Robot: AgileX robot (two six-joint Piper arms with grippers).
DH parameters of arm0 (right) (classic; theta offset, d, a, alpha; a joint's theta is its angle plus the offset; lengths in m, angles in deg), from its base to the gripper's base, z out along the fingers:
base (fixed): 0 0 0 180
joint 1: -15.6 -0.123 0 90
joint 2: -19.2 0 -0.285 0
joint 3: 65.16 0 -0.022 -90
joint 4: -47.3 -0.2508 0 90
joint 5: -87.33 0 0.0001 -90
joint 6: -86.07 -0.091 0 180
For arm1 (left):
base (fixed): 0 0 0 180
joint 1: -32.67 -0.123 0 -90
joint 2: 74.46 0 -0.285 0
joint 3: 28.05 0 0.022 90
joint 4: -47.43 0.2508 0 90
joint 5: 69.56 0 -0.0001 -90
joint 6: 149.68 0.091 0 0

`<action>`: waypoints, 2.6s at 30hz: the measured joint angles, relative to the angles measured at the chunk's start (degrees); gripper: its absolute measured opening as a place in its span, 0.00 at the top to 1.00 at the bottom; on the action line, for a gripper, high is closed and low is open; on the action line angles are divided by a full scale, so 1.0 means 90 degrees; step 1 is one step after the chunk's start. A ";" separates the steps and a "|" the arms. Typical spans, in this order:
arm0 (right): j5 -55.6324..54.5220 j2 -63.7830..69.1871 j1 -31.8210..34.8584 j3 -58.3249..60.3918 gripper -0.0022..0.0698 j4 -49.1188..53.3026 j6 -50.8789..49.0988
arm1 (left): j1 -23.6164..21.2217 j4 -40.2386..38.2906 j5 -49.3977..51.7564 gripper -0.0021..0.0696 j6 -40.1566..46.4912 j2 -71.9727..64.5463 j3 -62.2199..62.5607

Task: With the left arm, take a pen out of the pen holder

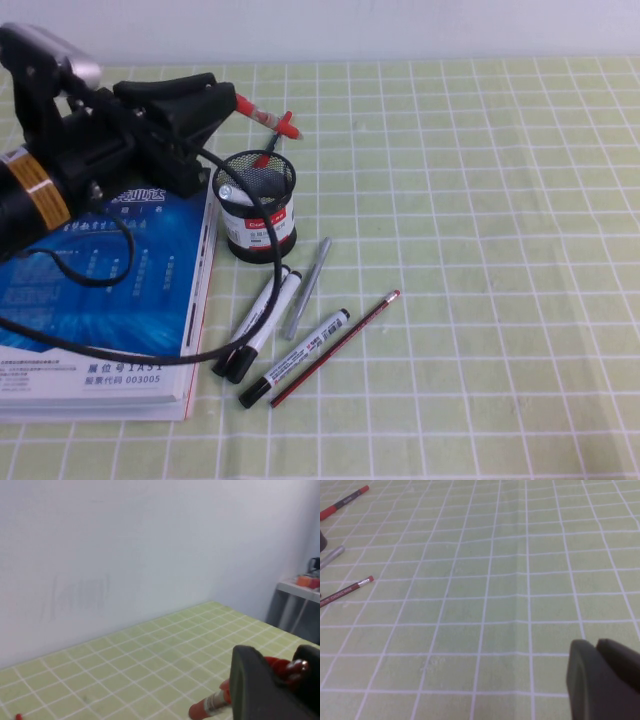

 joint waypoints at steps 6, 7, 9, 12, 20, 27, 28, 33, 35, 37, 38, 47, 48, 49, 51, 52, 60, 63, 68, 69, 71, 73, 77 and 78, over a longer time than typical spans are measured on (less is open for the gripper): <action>0.0000 0.0000 0.0000 0.0000 0.99 0.0000 0.0000 | 0.0014 0.0574 -0.0396 0.80 -0.0661 0.0535 -0.0422; 0.0000 0.0000 0.0000 0.0000 0.99 0.0000 0.0000 | 0.0041 0.0545 -0.0396 0.80 -0.0661 0.0603 -0.0555; 0.0000 0.0000 0.0000 0.0000 0.99 0.0000 0.0000 | 0.0135 0.0486 -0.0412 0.80 -0.0599 0.0716 -0.0913; 0.0000 0.0000 0.0000 0.0000 0.99 0.0000 0.0000 | 0.0343 0.0242 -0.0412 0.80 -0.0289 0.0740 -0.1390; 0.0000 0.0000 0.0000 0.0000 0.99 0.0000 0.0000 | 0.0814 -0.0629 -0.0374 0.80 0.0716 0.0355 -0.1771; 0.0000 0.0000 0.0000 0.0000 0.99 0.0000 0.0000 | 0.0812 -0.1243 -0.0461 0.80 0.0962 -0.0672 -0.1771; 0.0000 0.0000 0.0000 0.0000 0.99 0.0000 0.0000 | 0.0812 -0.1258 -0.0548 0.80 0.0971 -0.0859 -0.1771; 0.0000 0.0000 0.0000 0.0000 0.99 0.0000 0.0000 | 0.0812 -0.1397 -0.1042 0.80 0.0987 -0.1629 -0.1771; 0.0000 0.0000 0.0000 0.0000 0.99 0.0000 0.0000 | 0.0812 -0.1510 -0.1206 0.80 0.0992 -0.1784 -0.1771; 0.0000 0.0000 0.0000 0.0000 0.99 0.0000 0.0000 | 0.0812 -0.1606 -0.1339 0.80 0.1003 -0.1846 -0.1771; 0.0000 0.0000 0.0000 0.0000 0.99 0.0000 0.0000 | 0.0812 -0.1621 -0.1399 0.80 0.1002 -0.1843 -0.1771; 0.0000 0.0000 0.0000 0.0000 0.99 0.0000 0.0000 | 0.0812 -0.1627 -0.1727 0.55 0.0962 -0.1849 -0.1771; 0.0000 0.0000 0.0000 0.0000 0.99 0.0000 0.0000 | 0.0812 -0.1582 -0.1764 0.55 0.0946 -0.1859 -0.1771; 0.0000 0.0000 0.0000 0.0000 0.99 0.0000 0.0000 | 0.0812 -0.1549 -0.1791 0.54 0.0894 -0.1859 -0.1771; 0.0000 0.0000 0.0000 0.0000 0.99 0.0000 0.0000 | 0.0812 -0.1469 -0.1803 0.54 0.0763 -0.1859 -0.1771; 0.0000 0.0000 0.0000 0.0000 0.99 0.0000 0.0000 | 0.0812 -0.1438 -0.1815 0.55 0.0739 -0.1859 -0.1771; 0.0000 0.0000 0.0000 0.0000 0.99 0.0000 0.0000 | 0.0812 -0.1011 -0.1815 0.92 0.0617 -0.1249 -0.1771; 0.0000 0.0000 0.0000 0.0000 0.99 0.0000 0.0000 | 0.0812 -0.0900 -0.1815 0.96 0.0402 -0.0786 -0.1771; 0.0000 0.0000 0.0000 0.0000 0.99 0.0000 0.0000 | 0.0812 -0.0738 -0.1842 0.97 0.0136 0.0078 -0.1771; 0.0000 0.0000 0.0000 0.0000 0.99 0.0000 0.0000 | 0.0812 -0.0712 -0.1854 0.97 0.0136 0.0266 -0.1771; 0.0000 0.0000 0.0000 0.0000 0.99 0.0000 0.0000 | 0.0812 -0.0727 -0.1839 0.97 0.0136 0.0613 -0.1771; 0.0000 0.0000 0.0000 0.0000 0.99 0.0000 0.0000 | 0.0812 -0.0792 -0.1875 0.97 0.0127 0.0871 -0.1771; 0.0000 0.0000 0.0000 0.0000 0.99 0.0000 0.0000 | 0.0812 -0.1008 -0.1958 0.97 0.0081 0.1041 -0.1771; 0.0000 0.0000 0.0000 0.0000 0.99 0.0000 0.0000 | 0.0812 -0.1042 -0.1958 0.97 0.0035 0.1039 -0.1771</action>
